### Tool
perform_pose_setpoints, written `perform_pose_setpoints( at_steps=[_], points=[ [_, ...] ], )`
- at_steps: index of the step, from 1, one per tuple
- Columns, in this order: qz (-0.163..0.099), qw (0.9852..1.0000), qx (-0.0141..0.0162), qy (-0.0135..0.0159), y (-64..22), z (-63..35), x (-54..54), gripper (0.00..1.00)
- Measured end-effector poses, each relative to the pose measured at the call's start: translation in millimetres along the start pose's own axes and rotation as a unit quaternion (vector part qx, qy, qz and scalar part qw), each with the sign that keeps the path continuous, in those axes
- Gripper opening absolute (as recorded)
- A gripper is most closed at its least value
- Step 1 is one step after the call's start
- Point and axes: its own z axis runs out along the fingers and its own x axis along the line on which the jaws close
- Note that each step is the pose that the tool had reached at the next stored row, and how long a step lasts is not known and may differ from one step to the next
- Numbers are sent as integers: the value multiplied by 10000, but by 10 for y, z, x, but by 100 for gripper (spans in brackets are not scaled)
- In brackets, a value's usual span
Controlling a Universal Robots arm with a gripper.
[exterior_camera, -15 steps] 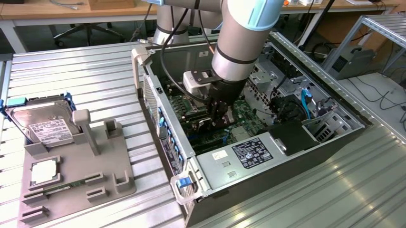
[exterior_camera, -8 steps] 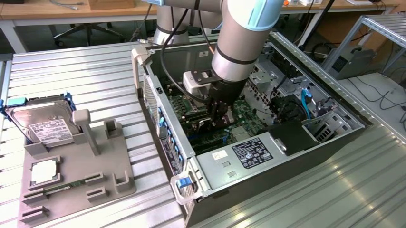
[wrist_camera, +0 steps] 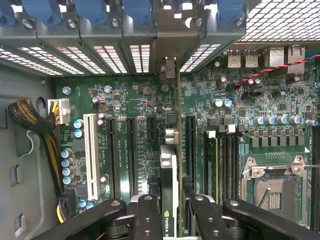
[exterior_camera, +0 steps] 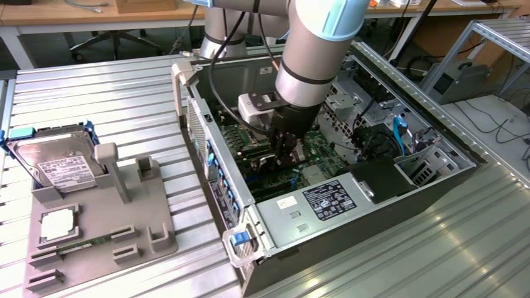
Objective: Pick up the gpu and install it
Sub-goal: 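Insert the gpu into the slot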
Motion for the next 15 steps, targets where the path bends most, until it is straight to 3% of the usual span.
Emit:
perform_pose_setpoints(
  at_steps=[15],
  points=[
    [-1, 10000, 5, -1, 29, 8, 2, 27]
  ],
)
